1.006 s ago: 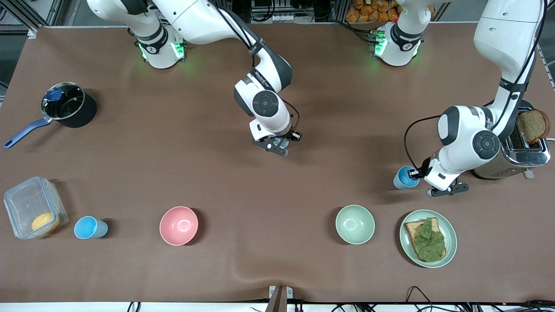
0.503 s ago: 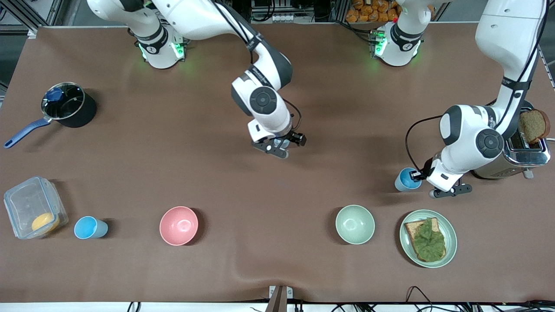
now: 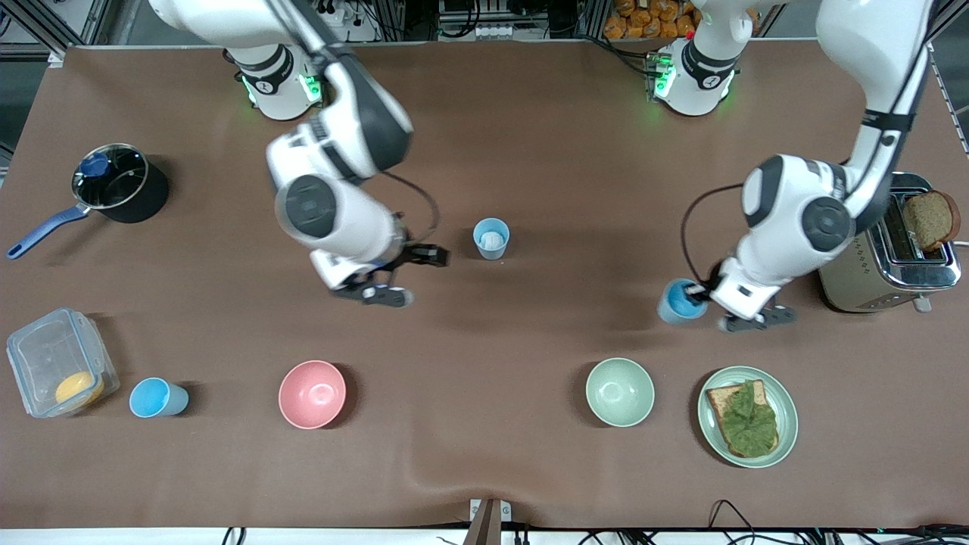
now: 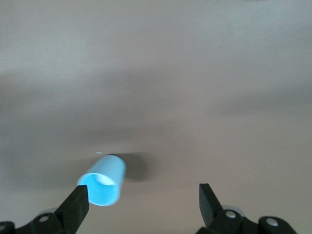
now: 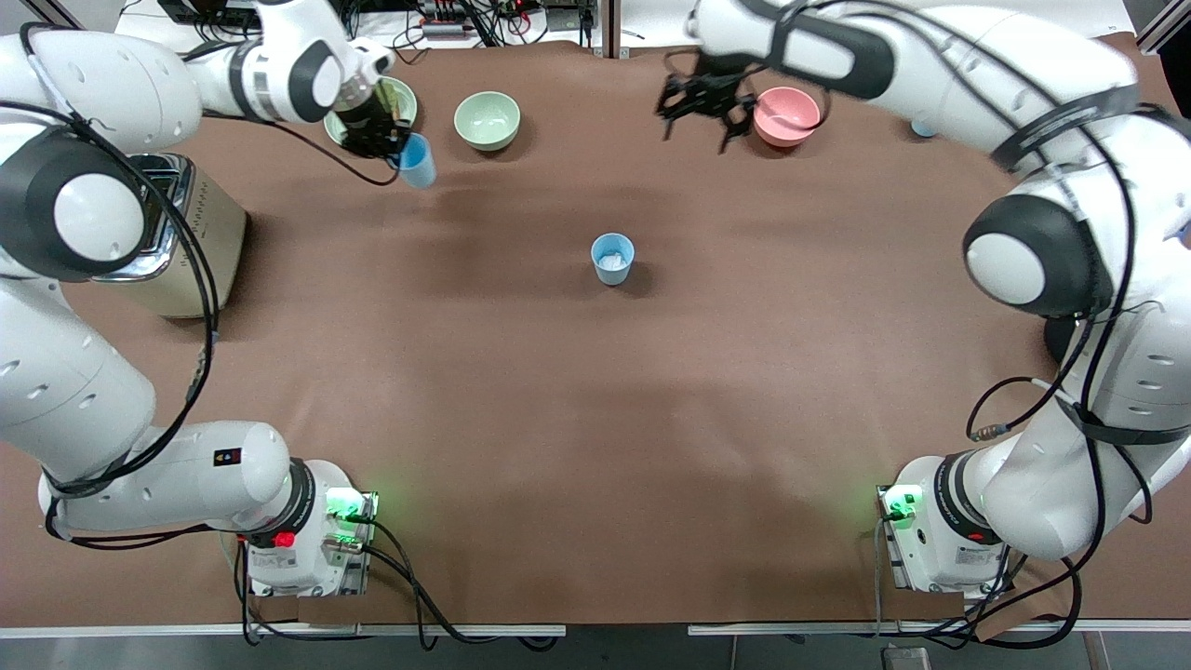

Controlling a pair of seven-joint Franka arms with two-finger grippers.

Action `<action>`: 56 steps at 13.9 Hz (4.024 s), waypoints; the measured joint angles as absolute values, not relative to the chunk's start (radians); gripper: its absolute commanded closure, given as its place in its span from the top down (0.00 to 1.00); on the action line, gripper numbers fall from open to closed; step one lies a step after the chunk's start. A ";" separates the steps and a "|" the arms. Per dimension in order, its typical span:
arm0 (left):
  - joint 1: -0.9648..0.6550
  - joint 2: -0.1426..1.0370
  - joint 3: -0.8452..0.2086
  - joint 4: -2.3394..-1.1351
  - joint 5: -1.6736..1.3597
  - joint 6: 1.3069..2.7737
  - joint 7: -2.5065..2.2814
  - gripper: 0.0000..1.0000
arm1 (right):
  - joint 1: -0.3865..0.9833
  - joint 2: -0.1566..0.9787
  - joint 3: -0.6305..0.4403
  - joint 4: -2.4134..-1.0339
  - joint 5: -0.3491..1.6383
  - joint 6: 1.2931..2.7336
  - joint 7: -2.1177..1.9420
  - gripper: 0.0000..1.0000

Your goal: Stack blue cups with both arms

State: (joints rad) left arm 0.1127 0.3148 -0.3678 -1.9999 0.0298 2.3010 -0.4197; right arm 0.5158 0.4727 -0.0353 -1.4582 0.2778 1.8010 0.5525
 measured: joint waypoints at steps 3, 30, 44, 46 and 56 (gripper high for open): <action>0.107 0.280 -0.522 -1.996 0.030 2.224 -0.592 0.00 | 0.386 0.444 -0.038 -1.458 0.268 1.682 0.325 1.00; -0.224 0.549 -0.682 -1.785 0.249 2.211 -1.088 0.00 | 0.035 -0.045 0.005 -1.678 0.012 1.672 -0.006 1.00; -0.219 0.556 -0.631 -1.746 0.274 2.211 -1.096 1.00 | 0.047 -0.045 0.007 -1.675 0.012 1.672 -0.007 1.00; -0.213 0.550 -0.626 -1.707 0.291 2.210 -1.108 1.00 | 0.047 -0.045 0.007 -1.675 0.012 1.672 -0.007 1.00; 0.106 0.365 -0.604 -1.468 0.276 1.774 -0.788 1.00 | 0.047 -0.045 0.006 -1.675 0.012 1.671 -0.007 1.00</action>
State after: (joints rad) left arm 0.1057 0.3653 -0.6036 -1.4677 0.2755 1.7737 -0.7876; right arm 0.0470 -0.0454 0.0062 -1.6745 0.0123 1.6708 -0.0066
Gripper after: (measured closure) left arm 0.000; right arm 0.000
